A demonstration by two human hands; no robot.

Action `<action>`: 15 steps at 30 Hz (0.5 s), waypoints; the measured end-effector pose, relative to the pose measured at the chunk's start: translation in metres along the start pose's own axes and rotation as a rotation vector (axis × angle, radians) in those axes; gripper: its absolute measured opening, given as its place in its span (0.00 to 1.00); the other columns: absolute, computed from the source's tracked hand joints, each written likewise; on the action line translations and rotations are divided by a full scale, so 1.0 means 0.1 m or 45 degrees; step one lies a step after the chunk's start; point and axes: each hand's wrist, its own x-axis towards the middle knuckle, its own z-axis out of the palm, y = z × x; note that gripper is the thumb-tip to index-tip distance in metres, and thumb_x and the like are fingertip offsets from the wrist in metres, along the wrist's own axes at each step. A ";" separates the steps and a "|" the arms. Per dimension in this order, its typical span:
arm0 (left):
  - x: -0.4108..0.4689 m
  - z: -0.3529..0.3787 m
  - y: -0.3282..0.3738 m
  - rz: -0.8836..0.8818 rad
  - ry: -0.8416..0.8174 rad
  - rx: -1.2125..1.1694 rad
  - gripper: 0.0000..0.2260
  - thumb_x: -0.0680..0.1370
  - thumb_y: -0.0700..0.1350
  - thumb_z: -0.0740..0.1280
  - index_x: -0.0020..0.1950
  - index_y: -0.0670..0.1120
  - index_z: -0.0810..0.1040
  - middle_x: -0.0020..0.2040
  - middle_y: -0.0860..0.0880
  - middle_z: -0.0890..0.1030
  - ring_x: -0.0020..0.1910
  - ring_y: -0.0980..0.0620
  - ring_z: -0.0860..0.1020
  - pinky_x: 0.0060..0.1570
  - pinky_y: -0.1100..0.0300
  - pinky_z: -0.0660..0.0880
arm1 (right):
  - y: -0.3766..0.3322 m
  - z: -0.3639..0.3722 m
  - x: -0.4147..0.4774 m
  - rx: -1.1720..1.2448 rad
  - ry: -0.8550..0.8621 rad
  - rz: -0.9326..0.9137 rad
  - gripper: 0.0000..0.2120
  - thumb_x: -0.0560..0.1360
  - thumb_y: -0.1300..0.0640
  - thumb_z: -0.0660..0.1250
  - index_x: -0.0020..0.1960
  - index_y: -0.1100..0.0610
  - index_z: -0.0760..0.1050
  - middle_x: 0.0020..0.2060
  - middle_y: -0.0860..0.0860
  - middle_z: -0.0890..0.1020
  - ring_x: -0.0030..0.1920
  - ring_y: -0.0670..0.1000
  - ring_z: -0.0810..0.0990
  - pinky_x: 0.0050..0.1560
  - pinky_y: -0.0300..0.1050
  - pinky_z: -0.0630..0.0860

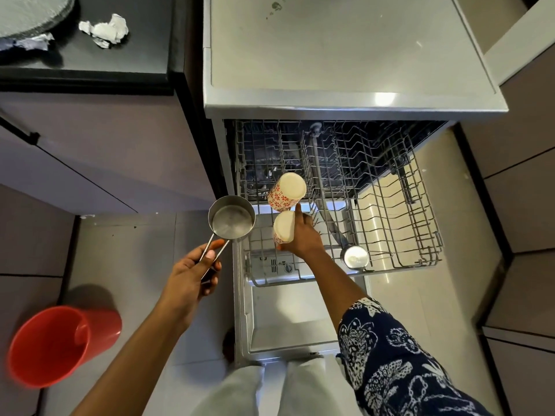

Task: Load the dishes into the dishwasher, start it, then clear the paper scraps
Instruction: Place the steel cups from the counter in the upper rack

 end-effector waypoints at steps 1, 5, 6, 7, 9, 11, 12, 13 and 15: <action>0.00 0.01 0.00 -0.002 0.000 0.000 0.10 0.82 0.43 0.57 0.56 0.49 0.78 0.37 0.46 0.74 0.33 0.51 0.70 0.34 0.60 0.65 | 0.01 0.00 0.00 0.015 0.003 -0.008 0.61 0.63 0.50 0.78 0.76 0.58 0.34 0.73 0.60 0.54 0.69 0.61 0.66 0.61 0.59 0.72; 0.02 0.03 0.00 -0.016 0.008 0.001 0.10 0.82 0.42 0.58 0.55 0.50 0.78 0.37 0.45 0.74 0.33 0.51 0.70 0.34 0.60 0.65 | 0.09 -0.01 -0.04 0.079 0.021 -0.027 0.60 0.63 0.52 0.79 0.76 0.61 0.37 0.75 0.60 0.53 0.70 0.60 0.66 0.64 0.57 0.70; 0.03 0.03 0.01 -0.019 0.007 0.000 0.10 0.82 0.42 0.58 0.55 0.50 0.78 0.37 0.46 0.75 0.33 0.51 0.70 0.34 0.60 0.66 | 0.10 -0.02 -0.06 0.098 0.018 -0.022 0.60 0.63 0.52 0.79 0.76 0.61 0.38 0.75 0.59 0.53 0.70 0.60 0.65 0.64 0.57 0.69; 0.03 0.03 0.00 -0.022 0.004 -0.002 0.10 0.82 0.42 0.58 0.56 0.49 0.78 0.37 0.46 0.75 0.33 0.51 0.70 0.34 0.60 0.66 | 0.11 -0.02 -0.07 0.121 0.022 -0.017 0.59 0.63 0.53 0.79 0.76 0.61 0.39 0.75 0.59 0.54 0.70 0.60 0.65 0.65 0.56 0.68; 0.04 0.04 0.00 -0.022 -0.001 0.000 0.10 0.81 0.43 0.58 0.58 0.49 0.77 0.37 0.46 0.76 0.34 0.51 0.71 0.34 0.60 0.67 | 0.12 -0.02 -0.09 0.165 0.056 0.004 0.58 0.62 0.53 0.79 0.76 0.61 0.42 0.74 0.58 0.58 0.71 0.59 0.64 0.66 0.56 0.68; 0.05 0.04 0.01 -0.022 -0.001 0.011 0.10 0.81 0.43 0.59 0.58 0.49 0.77 0.37 0.46 0.76 0.34 0.51 0.72 0.35 0.60 0.68 | 0.12 -0.02 -0.12 0.193 0.089 0.024 0.57 0.63 0.53 0.79 0.76 0.61 0.44 0.73 0.58 0.61 0.71 0.59 0.64 0.65 0.54 0.68; 0.05 0.05 0.01 -0.021 -0.004 0.018 0.10 0.81 0.43 0.59 0.58 0.49 0.77 0.37 0.46 0.76 0.35 0.51 0.73 0.36 0.59 0.69 | 0.11 -0.02 -0.13 0.200 0.101 0.027 0.56 0.63 0.53 0.79 0.76 0.61 0.44 0.73 0.58 0.61 0.71 0.58 0.64 0.65 0.54 0.68; 0.05 0.06 0.02 -0.019 -0.008 0.026 0.10 0.81 0.43 0.59 0.58 0.49 0.77 0.38 0.46 0.77 0.35 0.50 0.73 0.36 0.59 0.69 | 0.12 -0.03 -0.13 0.203 0.109 0.027 0.55 0.63 0.53 0.78 0.76 0.61 0.45 0.73 0.58 0.61 0.71 0.58 0.64 0.65 0.53 0.68; 0.04 0.08 0.02 -0.013 -0.011 0.035 0.10 0.81 0.43 0.59 0.57 0.49 0.78 0.38 0.46 0.77 0.36 0.50 0.74 0.36 0.59 0.70 | 0.13 -0.03 -0.14 0.226 0.109 0.035 0.54 0.65 0.53 0.78 0.76 0.61 0.45 0.73 0.58 0.61 0.71 0.59 0.64 0.65 0.53 0.68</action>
